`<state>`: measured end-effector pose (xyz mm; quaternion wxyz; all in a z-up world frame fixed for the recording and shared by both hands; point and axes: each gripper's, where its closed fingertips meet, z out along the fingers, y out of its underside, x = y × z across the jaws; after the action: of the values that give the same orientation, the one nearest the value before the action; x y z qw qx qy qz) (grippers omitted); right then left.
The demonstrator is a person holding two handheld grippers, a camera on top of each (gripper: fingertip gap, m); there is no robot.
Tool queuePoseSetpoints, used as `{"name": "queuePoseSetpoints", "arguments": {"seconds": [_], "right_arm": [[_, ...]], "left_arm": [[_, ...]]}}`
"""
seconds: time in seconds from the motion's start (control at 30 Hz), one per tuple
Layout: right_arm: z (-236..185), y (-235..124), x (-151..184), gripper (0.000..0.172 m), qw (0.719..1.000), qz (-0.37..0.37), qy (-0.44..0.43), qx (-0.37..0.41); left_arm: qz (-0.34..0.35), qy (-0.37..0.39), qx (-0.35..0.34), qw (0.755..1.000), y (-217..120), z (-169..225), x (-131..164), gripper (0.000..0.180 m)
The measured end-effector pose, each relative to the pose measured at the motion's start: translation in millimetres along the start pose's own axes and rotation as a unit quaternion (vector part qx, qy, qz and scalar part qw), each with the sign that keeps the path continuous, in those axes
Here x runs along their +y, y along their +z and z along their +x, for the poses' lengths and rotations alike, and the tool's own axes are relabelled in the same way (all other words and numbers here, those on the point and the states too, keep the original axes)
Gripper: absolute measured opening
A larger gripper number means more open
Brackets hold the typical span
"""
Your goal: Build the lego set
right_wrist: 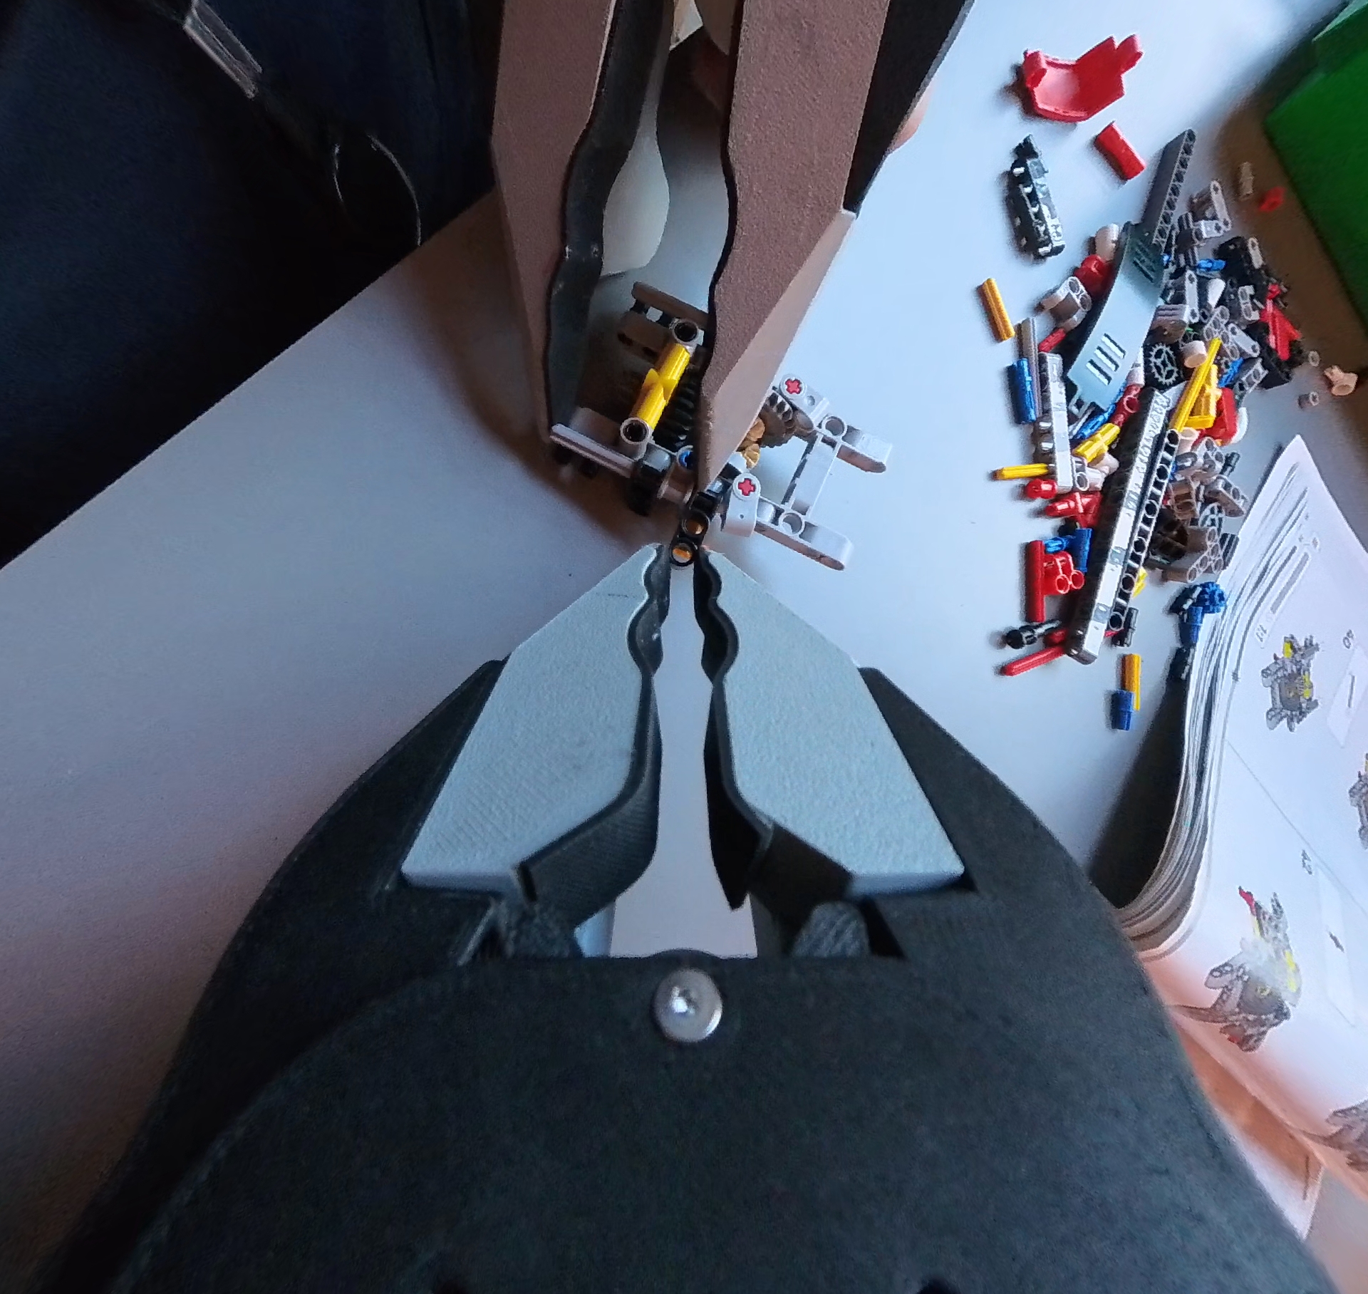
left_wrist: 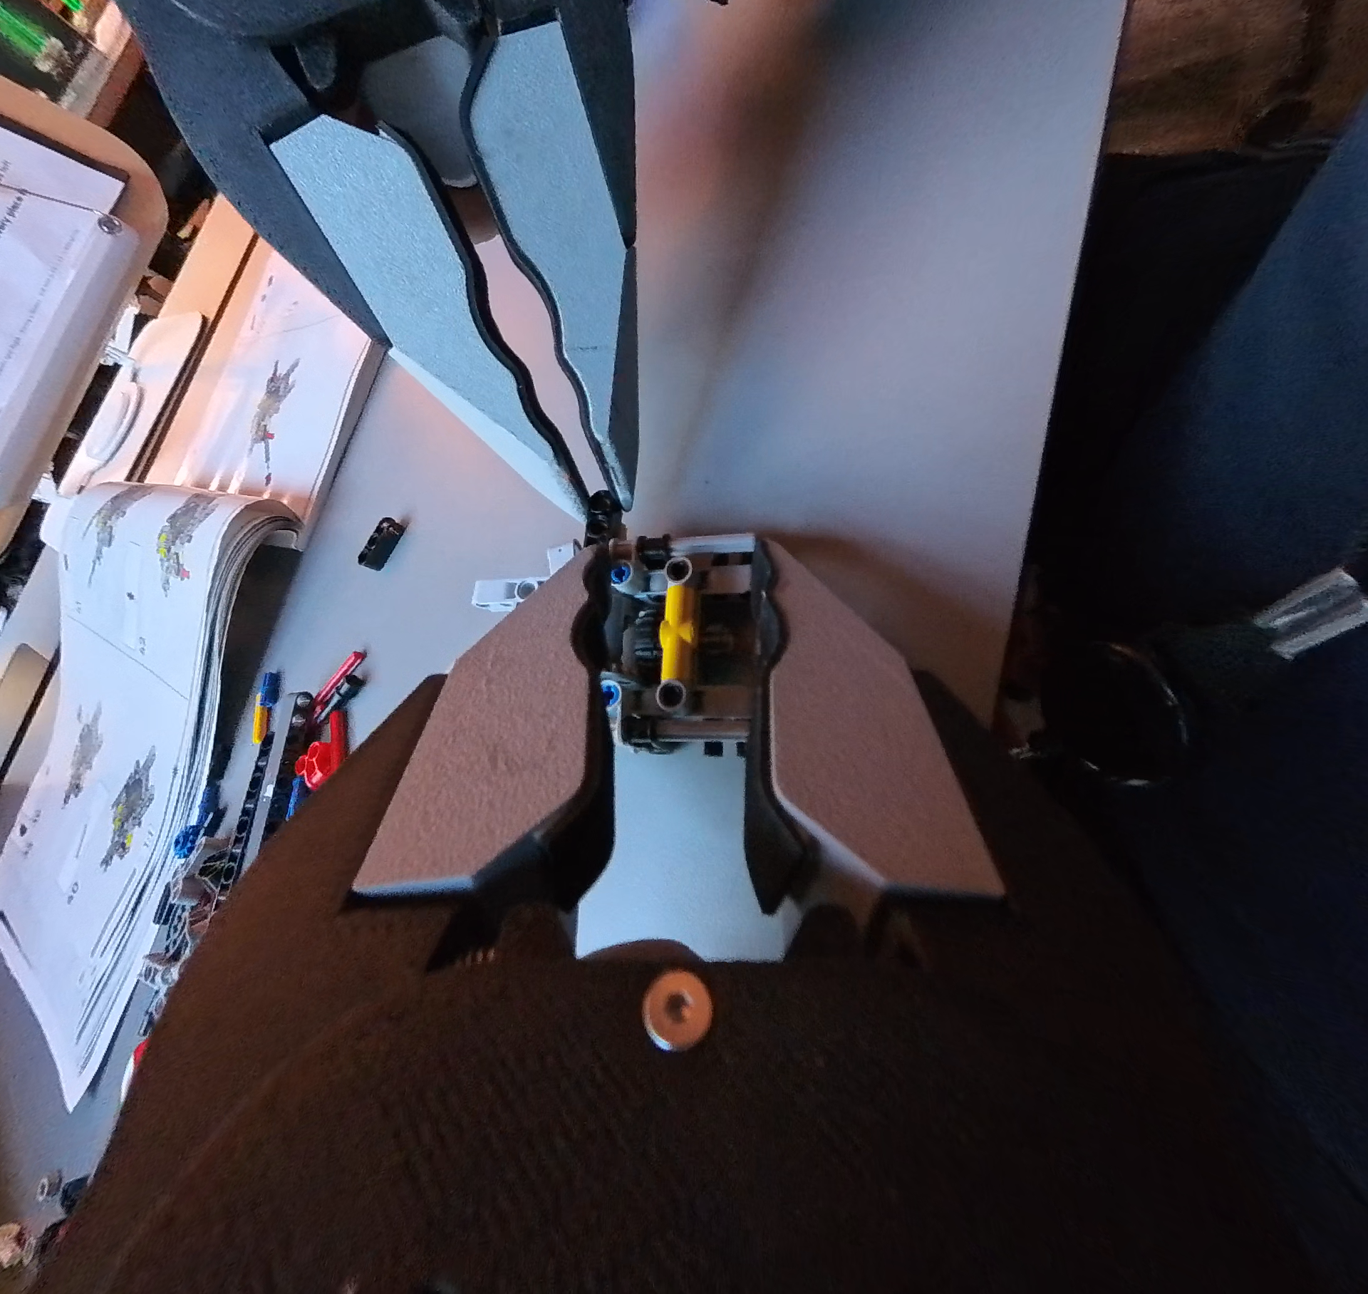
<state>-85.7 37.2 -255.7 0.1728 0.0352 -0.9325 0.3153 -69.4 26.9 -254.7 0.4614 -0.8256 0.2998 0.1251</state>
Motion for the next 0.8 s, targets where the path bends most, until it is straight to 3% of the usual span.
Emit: {"name": "queuePoseSetpoints", "arguments": {"seconds": [0.2, 0.23, 0.3, 0.37, 0.43, 0.6, 0.8], "right_arm": [[0.5, -0.6, -1.1, 0.004, 1.000, -0.007, -0.004, 0.004], [-3.2, 0.0, -3.9, 0.000, 1.000, -0.002, -0.008, -0.006], [-28.7, 9.6, -31.7, 0.000, 0.996, 0.057, -0.014, -0.064], [-20.0, 21.1, -17.7, 0.000, 0.997, -0.012, -0.074, -0.012], [-5.8, 10.4, -0.9, 0.000, 0.999, -0.036, -0.023, -0.007], [4.1, 5.0, 15.9, 0.000, 0.999, -0.016, 0.036, -0.006], [24.9, 8.4, 31.0, 0.000, 0.995, -0.008, 0.085, 0.051]], "left_arm": [[0.000, 0.015, -0.013, 1.000, -3.7, 1.3, -0.9, 0.036], [0.037, 0.023, -0.038, 0.998, -13.8, -5.9, -9.0, 0.000], [0.019, 0.024, -0.029, 0.999, -8.6, -4.1, -2.2, 0.000], [0.016, 0.011, -0.026, 0.999, -8.8, -7.5, 1.3, 0.000], [0.043, 0.022, -0.005, 0.999, -14.3, 0.7, -4.3, 0.000], [0.010, 0.040, 0.033, 0.999, -6.2, 14.0, 1.7, 0.000], [-0.017, 0.063, -0.005, 0.998, 1.0, 2.8, 14.2, 0.000]]}}
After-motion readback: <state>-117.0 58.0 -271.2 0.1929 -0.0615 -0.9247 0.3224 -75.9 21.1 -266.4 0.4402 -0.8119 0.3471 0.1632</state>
